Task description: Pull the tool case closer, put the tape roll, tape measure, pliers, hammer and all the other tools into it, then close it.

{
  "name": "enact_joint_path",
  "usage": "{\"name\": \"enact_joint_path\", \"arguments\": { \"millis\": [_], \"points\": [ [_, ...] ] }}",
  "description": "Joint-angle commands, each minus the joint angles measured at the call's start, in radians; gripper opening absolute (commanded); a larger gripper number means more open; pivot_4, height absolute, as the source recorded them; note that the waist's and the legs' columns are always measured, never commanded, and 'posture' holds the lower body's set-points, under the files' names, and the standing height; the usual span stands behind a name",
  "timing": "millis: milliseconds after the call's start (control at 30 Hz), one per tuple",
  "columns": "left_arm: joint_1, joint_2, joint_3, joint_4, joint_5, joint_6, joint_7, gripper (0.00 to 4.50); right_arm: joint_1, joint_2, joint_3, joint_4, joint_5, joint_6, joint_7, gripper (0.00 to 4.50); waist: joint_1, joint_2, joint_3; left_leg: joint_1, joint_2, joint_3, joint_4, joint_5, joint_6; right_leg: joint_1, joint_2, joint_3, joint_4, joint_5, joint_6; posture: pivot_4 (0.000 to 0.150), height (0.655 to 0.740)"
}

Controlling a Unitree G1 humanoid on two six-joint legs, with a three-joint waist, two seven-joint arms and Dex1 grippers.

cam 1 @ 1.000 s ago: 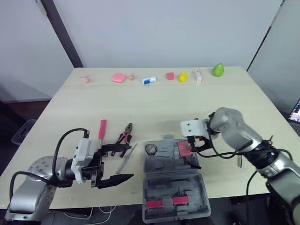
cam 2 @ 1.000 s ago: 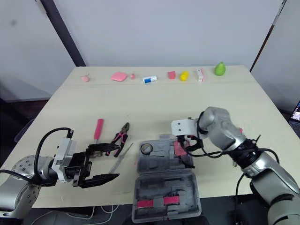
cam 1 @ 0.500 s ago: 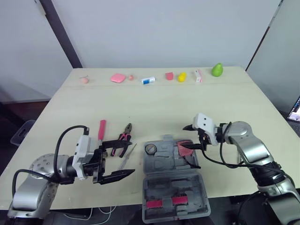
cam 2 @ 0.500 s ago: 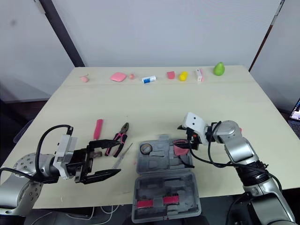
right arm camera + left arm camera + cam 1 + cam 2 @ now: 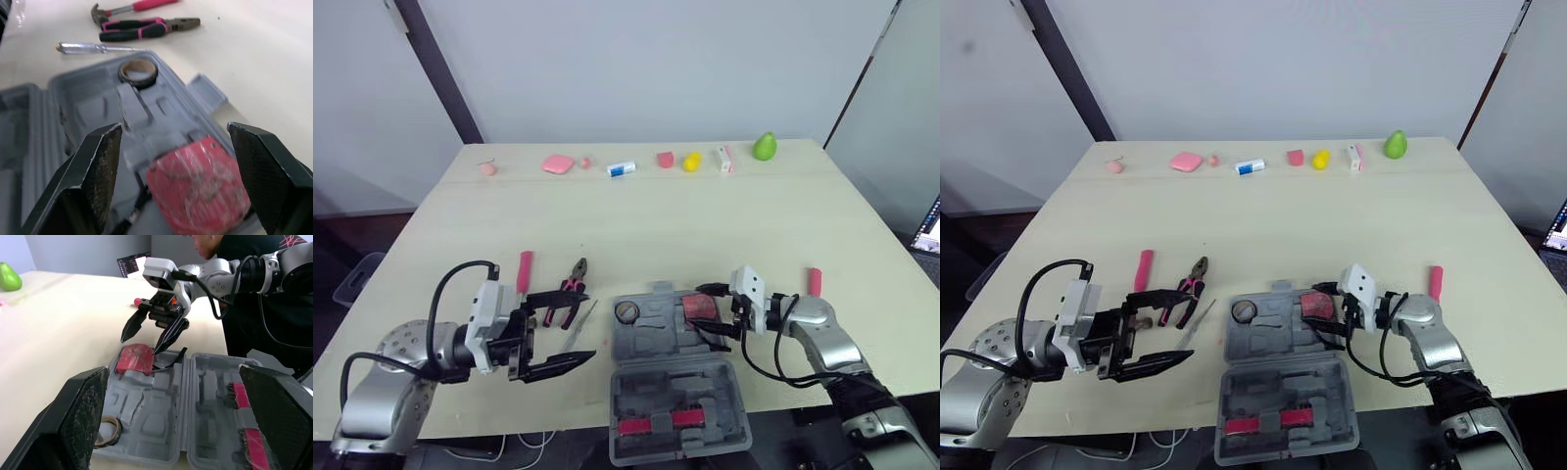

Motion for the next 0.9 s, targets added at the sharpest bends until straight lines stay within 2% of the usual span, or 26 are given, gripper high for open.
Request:
{"name": "enact_joint_path", "arguments": {
  "millis": [33,67,133,200,500,733,900],
  "points": [
    [0.004,0.007,0.033,-0.027,-0.017,0.0,0.005,4.5,-0.04,0.01,-0.022,0.073,0.01,-0.091,0.003,3.62,0.0,0.0,0.0,0.0,0.0,0.0,0.0,0.0,0.0,0.0,0.0,0.0,0.0,0.0,0.0,0.15,0.74],
    [0.006,0.008,0.035,-0.029,-0.018,0.002,0.006,4.5,-0.047,0.012,-0.022,0.091,0.012,-0.106,0.005,3.1,0.0,0.0,0.0,0.0,0.0,0.0,0.0,0.0,0.0,0.0,0.0,0.0,0.0,0.0,0.0,0.15,0.74],
    [0.01,0.009,0.04,-0.032,-0.02,0.004,0.007,4.5,-0.055,0.016,-0.02,0.107,0.014,-0.127,0.007,2.43,0.0,0.0,0.0,0.0,0.0,0.0,0.0,0.0,0.0,0.0,0.0,0.0,0.0,0.0,0.0,0.15,0.74],
    [0.013,0.01,0.043,-0.032,-0.019,0.005,0.005,4.5,-0.061,0.017,-0.017,0.113,0.007,-0.146,-0.002,1.47,0.0,0.0,0.0,0.0,0.0,0.0,0.0,0.0,0.0,0.0,0.0,0.0,0.001,0.0,0.0,0.15,0.74],
    [0.003,-0.001,0.034,-0.022,-0.013,0.0,0.001,4.5,-0.067,0.01,-0.008,0.15,-0.006,-0.181,-0.003,1.47,0.001,0.0,0.0,0.0,0.0,0.0,0.0,0.0,0.0,0.0,0.0,0.0,0.001,0.0,0.0,0.15,0.74],
    [-0.007,-0.009,0.03,-0.006,-0.009,-0.004,-0.004,4.5,-0.049,0.031,0.022,0.266,-0.052,-0.218,-0.01,1.47,0.0,0.0,0.0,0.001,0.0,0.0,0.0,0.0,0.0,0.001,0.0,0.0,0.001,0.0,0.0,0.15,0.74],
    [-0.005,-0.012,0.032,-0.008,-0.006,-0.005,-0.005,4.5,-0.048,0.045,0.037,0.385,-0.097,-0.202,-0.046,1.47,0.0,-0.001,-0.001,0.008,0.0,0.0,0.0,0.0,0.0,0.008,0.0,0.001,0.0,0.0,0.0,0.15,0.74]
  ]
}}
